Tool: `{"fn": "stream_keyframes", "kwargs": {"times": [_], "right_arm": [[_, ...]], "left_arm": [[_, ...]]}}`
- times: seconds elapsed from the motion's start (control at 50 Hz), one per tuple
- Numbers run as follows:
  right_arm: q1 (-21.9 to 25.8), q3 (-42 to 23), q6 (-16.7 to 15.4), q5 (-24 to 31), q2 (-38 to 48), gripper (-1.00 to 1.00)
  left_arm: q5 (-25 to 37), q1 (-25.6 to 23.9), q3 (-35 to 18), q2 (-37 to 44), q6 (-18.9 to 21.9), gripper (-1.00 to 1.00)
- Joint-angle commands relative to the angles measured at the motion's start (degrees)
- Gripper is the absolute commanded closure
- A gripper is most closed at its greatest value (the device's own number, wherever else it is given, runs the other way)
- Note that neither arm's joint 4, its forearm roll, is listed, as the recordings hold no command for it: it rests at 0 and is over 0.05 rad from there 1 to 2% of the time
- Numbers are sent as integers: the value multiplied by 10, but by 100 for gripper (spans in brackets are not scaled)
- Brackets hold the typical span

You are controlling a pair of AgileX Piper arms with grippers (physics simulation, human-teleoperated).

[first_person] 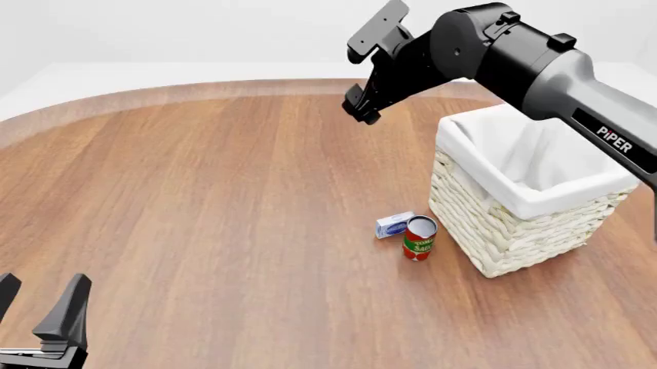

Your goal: Pick up the alphabet soup and the cream cheese box, and put them in the basket.

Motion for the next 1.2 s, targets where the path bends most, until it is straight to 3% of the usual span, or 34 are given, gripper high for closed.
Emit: {"fn": "stream_keyframes", "kwargs": {"times": [0.02,0.28,0.5,0.6,0.62,0.74,0.88,1.0,1.2], "right_arm": [[16,-86,-25,83,51,-100],[17,-110,-52,146,70,-100],[3,-202,-82,202,116,-100],[7,-208,-104,228,133,-100],[6,-241,-107,244,150,-100],[10,-282,-128,272,179,-100],[20,-274,-139,272,177,-100],[15,-251,-182,273,171,-100],[18,-239,-216,273,172,-100]], "left_arm": [[0,0,0,-1,0,-100],[-6,0,1,5,0,-100],[-8,0,1,6,0,-100],[-7,0,1,5,0,-100],[-7,0,1,5,0,-100],[-7,0,1,5,0,-100],[-7,0,1,5,0,-100],[-7,0,1,6,0,-100],[-7,0,1,5,0,-100]]}}
